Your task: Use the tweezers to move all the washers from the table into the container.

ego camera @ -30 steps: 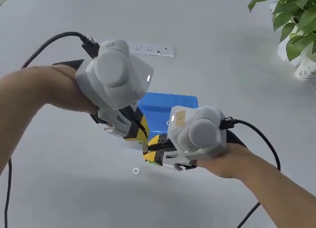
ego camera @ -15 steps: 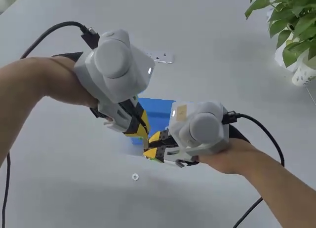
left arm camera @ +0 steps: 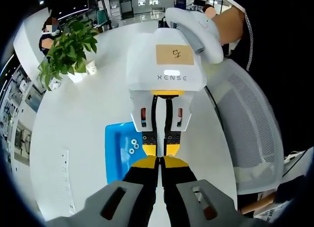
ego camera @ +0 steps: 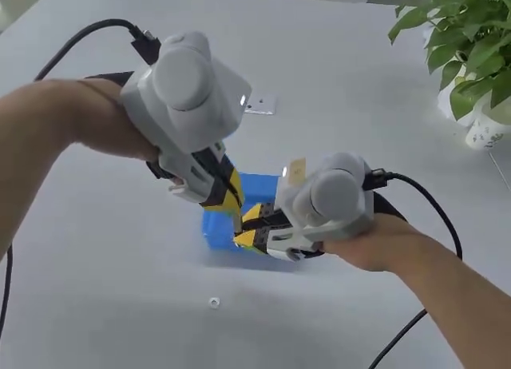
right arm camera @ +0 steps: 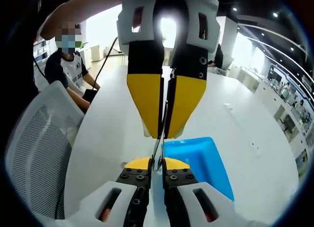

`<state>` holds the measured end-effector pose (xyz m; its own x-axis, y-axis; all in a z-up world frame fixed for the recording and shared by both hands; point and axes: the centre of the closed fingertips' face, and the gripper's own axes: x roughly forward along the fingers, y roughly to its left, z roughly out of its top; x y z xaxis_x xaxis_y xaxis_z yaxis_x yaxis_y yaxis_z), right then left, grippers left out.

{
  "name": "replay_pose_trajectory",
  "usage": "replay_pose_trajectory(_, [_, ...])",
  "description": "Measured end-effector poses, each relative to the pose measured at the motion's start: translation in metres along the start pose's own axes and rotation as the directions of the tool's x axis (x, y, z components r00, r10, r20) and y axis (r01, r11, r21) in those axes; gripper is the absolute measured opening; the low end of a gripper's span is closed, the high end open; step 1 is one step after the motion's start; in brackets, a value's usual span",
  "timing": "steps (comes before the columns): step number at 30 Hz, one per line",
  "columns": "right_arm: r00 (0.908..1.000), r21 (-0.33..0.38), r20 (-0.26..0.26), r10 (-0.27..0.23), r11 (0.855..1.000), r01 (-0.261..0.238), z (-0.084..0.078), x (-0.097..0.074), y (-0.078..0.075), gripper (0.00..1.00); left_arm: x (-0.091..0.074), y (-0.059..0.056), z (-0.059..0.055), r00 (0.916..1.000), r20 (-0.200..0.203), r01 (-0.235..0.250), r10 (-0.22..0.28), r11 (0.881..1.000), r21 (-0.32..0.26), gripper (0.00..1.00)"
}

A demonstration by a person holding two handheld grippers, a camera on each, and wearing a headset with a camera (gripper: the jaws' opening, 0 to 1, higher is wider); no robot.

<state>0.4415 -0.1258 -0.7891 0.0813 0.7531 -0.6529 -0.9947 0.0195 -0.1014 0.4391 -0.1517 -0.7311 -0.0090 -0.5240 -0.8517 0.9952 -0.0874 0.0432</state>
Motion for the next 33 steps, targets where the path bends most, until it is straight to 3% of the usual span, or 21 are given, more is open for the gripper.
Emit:
replay_pose_trajectory(11, [0.9997, 0.011, 0.007, -0.024, 1.000, 0.024, -0.005, 0.000, -0.023, 0.09, 0.003, 0.022, 0.000, 0.9999, -0.005, -0.016, 0.016, 1.000, 0.010, 0.05])
replay_pose_trajectory(33, [0.9994, 0.039, -0.007, -0.035, 0.999, 0.035, -0.029, 0.015, -0.044, 0.10, 0.027, 0.043, -0.011, 0.9993, -0.024, -0.028, 0.029, 0.999, 0.038, 0.05])
